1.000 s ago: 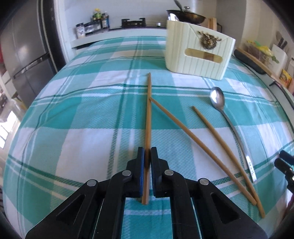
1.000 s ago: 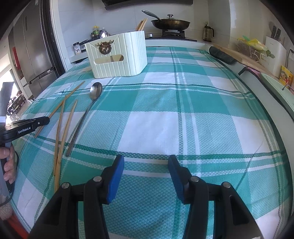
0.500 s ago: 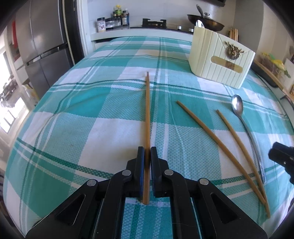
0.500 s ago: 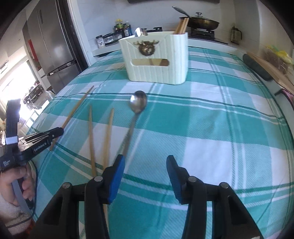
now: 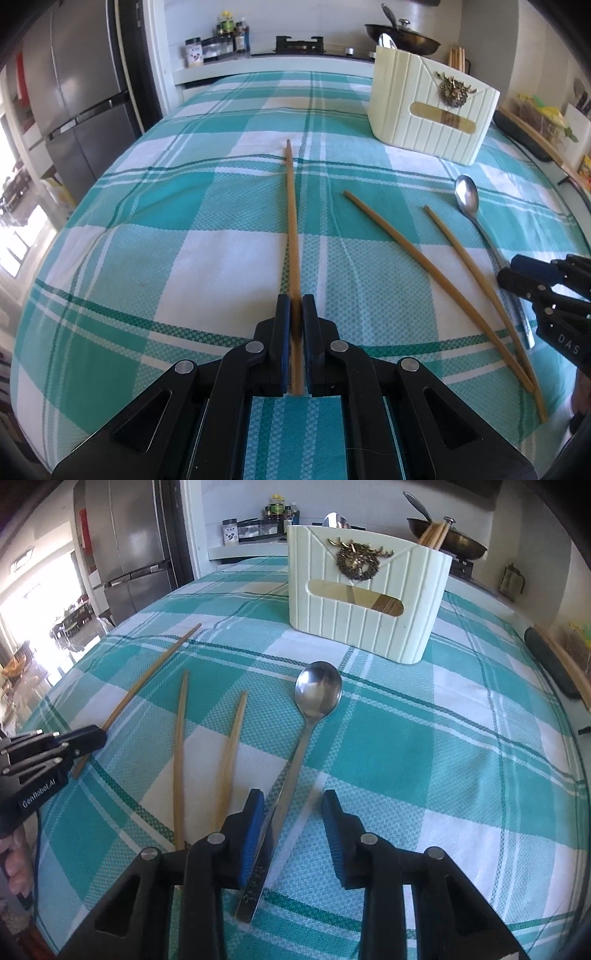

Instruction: Organize utensils

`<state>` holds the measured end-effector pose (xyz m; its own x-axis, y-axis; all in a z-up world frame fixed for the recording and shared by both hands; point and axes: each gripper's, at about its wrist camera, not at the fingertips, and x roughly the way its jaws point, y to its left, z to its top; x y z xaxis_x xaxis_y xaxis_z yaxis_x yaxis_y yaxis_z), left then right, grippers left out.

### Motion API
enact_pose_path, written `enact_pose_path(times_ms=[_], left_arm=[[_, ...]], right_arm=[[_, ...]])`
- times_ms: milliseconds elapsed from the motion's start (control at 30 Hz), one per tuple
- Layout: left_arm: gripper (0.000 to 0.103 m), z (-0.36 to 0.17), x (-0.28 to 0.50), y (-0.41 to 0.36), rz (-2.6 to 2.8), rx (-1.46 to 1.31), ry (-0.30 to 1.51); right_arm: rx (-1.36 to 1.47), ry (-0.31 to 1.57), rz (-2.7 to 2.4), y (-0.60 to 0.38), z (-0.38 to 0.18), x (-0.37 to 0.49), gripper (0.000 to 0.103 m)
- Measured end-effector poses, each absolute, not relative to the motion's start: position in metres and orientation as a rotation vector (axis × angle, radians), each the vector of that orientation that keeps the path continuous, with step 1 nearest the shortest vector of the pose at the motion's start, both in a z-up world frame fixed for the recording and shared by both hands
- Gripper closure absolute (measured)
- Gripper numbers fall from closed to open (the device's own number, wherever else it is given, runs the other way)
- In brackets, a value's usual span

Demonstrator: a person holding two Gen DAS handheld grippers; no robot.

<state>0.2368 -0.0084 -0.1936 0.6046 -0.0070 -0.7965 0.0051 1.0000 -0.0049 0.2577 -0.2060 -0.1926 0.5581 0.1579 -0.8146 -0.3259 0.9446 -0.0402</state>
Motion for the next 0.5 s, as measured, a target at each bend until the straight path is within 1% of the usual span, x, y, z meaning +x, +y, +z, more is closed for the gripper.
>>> enact_pose_path(times_ms=[33, 67, 267, 500], left_arm=[[0.098, -0.194, 0.237, -0.008, -0.010, -0.004, 0.922], [0.098, -0.193, 0.237, -0.008, -0.012, -0.009, 0.922], [0.098, -0.193, 0.235, 0.003, -0.042, -0.073, 0.939], [0.098, -0.192, 0.220, 0.009, -0.096, -0.110, 0.985]], right_arm=[[-0.240, 0.928, 0.268, -0.202, -0.193, 0.256, 0.084], [-0.258, 0.923, 0.253, -0.202, -0.193, 0.255, 0.095], [-0.192, 0.929, 0.101, -0.241, -0.192, 0.253, 0.095], [-0.093, 0.970, -0.060, -0.320, -0.190, 0.216, 0.095]])
